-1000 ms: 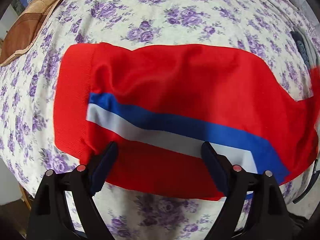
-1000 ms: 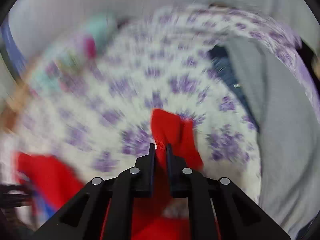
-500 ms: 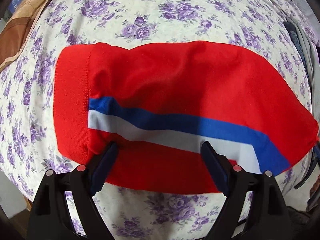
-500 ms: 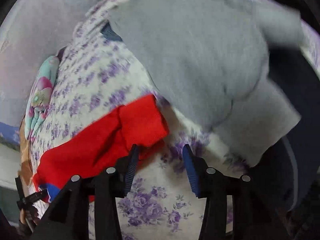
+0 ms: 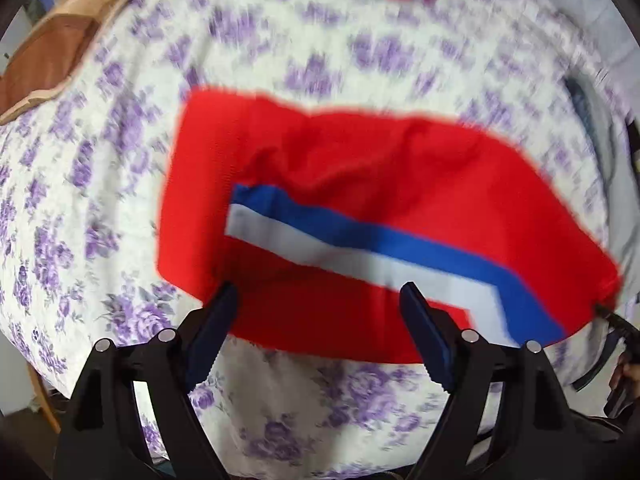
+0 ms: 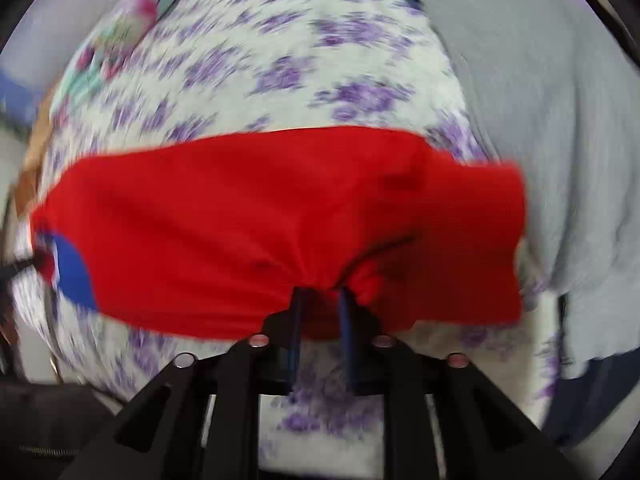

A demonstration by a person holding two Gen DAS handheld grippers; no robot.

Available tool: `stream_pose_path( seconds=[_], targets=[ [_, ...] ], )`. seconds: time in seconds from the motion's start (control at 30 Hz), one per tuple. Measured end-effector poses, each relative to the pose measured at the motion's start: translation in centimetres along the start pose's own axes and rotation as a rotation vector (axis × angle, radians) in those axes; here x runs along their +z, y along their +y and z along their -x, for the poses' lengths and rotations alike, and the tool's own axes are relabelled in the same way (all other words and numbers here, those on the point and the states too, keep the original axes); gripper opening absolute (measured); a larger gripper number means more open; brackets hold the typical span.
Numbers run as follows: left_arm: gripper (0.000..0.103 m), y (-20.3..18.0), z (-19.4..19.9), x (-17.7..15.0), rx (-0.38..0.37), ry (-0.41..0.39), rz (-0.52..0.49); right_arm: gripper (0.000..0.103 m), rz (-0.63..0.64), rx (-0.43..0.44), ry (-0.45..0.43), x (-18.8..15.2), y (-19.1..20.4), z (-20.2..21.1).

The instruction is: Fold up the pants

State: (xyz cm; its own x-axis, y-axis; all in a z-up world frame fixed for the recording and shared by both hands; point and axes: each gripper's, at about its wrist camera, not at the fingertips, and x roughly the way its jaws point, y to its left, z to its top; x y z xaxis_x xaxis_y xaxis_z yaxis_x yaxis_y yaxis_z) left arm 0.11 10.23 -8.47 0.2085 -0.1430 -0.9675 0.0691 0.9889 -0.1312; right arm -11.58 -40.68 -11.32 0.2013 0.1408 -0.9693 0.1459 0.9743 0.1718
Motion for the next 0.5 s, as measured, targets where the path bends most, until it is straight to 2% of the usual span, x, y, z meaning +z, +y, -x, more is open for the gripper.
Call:
stream_pose_path(
  seconds=[0.03, 0.07, 0.13, 0.2, 0.23, 0.3, 0.4, 0.47, 0.5],
  targets=[
    [0.081, -0.2, 1.3, -0.1, -0.008, -0.051, -0.020, 0.049, 0.097, -0.006, 0.028, 0.6, 1.8, 0.6],
    [0.083, -0.4, 2.1, 0.0, -0.010, -0.083, -0.039, 0.051, 0.154, -0.016, 0.019, 1.1, 2.8, 1.2],
    [0.091, -0.8, 3.3, 0.5, -0.012, -0.143, -0.061, 0.054, 0.225, -0.026, -0.051, 2.7, 5.2, 2.6],
    [0.094, -1.2, 3.5, 2.0, 0.024, -0.179, -0.061, 0.072, 0.231, 0.010, -0.130, 4.8, 7.6, 3.3],
    [0.094, -1.6, 3.0, 3.1, 0.060, -0.186, -0.046, 0.074, 0.240, 0.012, -0.178, 6.1, 9.4, 3.2],
    [0.094, -0.6, 2.2, 4.9, 0.069, -0.176, 0.006, 0.074, 0.271, 0.016, -0.215, 8.2, 13.0, 2.2],
    [0.094, 0.6, -0.7, 6.6, 0.113, -0.088, 0.090, 0.074, 0.359, 0.127, -0.232, 10.8, 18.1, 0.5],
    [0.095, 1.8, -2.9, 6.2, 0.266, -0.033, 0.118, 0.073, 0.434, 0.161, -0.207, 12.7, 22.2, -1.5],
    [0.096, 2.2, -3.5, 5.9, 0.283, -0.016, 0.126, 0.073, 0.443, 0.166, -0.197, 13.5, 23.3, -2.2]
  ],
)
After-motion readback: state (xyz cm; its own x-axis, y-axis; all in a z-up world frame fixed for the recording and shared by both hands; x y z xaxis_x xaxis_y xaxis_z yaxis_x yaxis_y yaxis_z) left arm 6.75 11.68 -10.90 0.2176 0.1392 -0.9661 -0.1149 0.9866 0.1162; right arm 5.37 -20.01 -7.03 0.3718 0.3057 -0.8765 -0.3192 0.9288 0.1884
